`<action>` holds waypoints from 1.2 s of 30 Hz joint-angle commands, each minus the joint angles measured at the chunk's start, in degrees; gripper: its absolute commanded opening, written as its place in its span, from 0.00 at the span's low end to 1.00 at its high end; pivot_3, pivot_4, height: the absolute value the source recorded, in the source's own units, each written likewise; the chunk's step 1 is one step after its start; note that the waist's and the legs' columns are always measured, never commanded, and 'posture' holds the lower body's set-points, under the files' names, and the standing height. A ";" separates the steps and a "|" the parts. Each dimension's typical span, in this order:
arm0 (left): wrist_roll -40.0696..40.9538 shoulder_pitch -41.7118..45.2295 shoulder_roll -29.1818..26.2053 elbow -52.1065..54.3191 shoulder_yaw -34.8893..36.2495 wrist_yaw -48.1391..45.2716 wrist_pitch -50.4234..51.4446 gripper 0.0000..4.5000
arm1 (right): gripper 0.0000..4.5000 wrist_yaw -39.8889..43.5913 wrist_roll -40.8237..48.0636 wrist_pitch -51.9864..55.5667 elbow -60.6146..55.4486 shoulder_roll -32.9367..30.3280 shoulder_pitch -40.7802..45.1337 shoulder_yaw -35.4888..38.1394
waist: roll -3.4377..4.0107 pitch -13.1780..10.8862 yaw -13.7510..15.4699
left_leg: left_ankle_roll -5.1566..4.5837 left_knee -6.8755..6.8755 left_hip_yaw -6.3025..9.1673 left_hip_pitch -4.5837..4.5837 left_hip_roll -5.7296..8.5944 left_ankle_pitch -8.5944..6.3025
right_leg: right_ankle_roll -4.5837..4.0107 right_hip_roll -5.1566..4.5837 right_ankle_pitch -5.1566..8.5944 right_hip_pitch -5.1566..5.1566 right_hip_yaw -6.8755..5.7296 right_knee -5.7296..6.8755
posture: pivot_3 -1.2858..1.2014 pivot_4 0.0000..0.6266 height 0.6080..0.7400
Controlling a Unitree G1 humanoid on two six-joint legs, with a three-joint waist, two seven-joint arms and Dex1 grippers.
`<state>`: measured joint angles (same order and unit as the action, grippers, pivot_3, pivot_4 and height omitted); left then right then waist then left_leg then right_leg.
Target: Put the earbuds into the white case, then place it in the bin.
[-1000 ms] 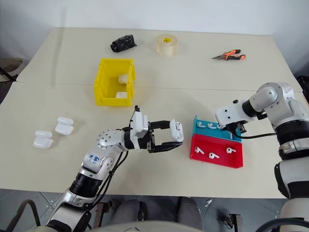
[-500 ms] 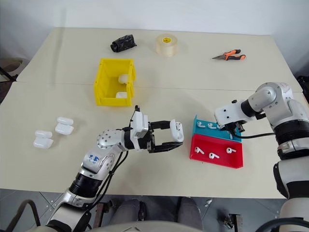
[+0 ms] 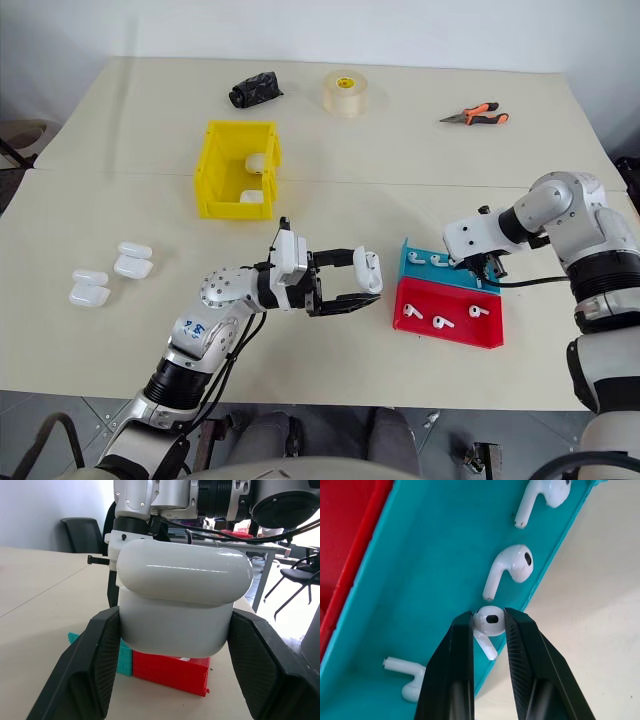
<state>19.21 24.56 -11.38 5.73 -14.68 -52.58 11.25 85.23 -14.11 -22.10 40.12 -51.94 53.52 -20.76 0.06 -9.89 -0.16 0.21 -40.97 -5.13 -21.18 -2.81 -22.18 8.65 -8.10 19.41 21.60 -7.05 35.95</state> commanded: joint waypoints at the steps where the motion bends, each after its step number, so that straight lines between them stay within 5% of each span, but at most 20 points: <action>1: 1.28 -0.02 0.42 2.04 0.26 0.03 -0.52 0.63 | 0.12 2.39 6.86 7.84 -5.82 -3.18 -0.49 6.57 | 0.06 -0.04 0.09 | 0.00 0.00 0.00 -0.01 0.00 0.00 | 0.00 0.00 0.00 0.00 0.00 0.00 | 0.52 0.24 1.00; 8: 1.05 1.71 0.11 -1.09 0.96 -1.51 -1.70 0.63 | 0.12 3.19 24.86 35.61 -26.67 -4.84 -11.51 17.13 | 0.07 -0.05 0.33 | 0.00 -0.02 0.05 -0.02 0.01 0.00 | 0.00 -0.01 0.00 -0.02 -0.04 0.02 | 0.52 0.24 1.00; 19: -0.47 8.40 1.50 -11.96 1.13 -4.22 -6.84 0.63 | 0.12 -13.52 49.40 68.43 -53.46 2.11 -26.02 30.33 | 0.06 -0.06 1.44 | 0.00 -0.04 0.06 -0.04 0.05 0.00 | 0.00 -0.01 0.00 -0.02 -0.05 0.01 | 0.52 0.24 1.00; 26: -0.60 9.77 1.72 -14.75 1.26 -5.51 -8.30 0.63 | 0.12 -24.32 63.59 81.96 -57.46 6.04 -25.12 37.99 | 0.06 -0.06 1.52 | 0.00 -0.03 0.07 -0.05 0.08 0.00 | 0.01 -0.01 -0.01 -0.02 -0.06 0.02 | 0.52 0.24 1.00; 36: 2.12 10.91 4.50 -14.37 3.62 -4.03 -4.52 0.63 | 0.12 -34.13 72.76 83.76 -62.73 11.10 -29.50 39.63 | 0.06 -0.06 1.56 | 0.00 0.00 0.09 -0.06 0.10 0.00 | 0.01 -0.01 -0.01 -0.02 -0.06 0.01 | 0.52 0.24 1.00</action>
<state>19.34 34.69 -7.61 -10.03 -11.80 -57.02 6.32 52.27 56.69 62.38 -20.42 -41.11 24.26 16.91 0.12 -9.94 1.40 0.21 -40.97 -5.04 -21.23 -2.71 -22.19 8.65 -8.11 19.40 21.58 -7.12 35.97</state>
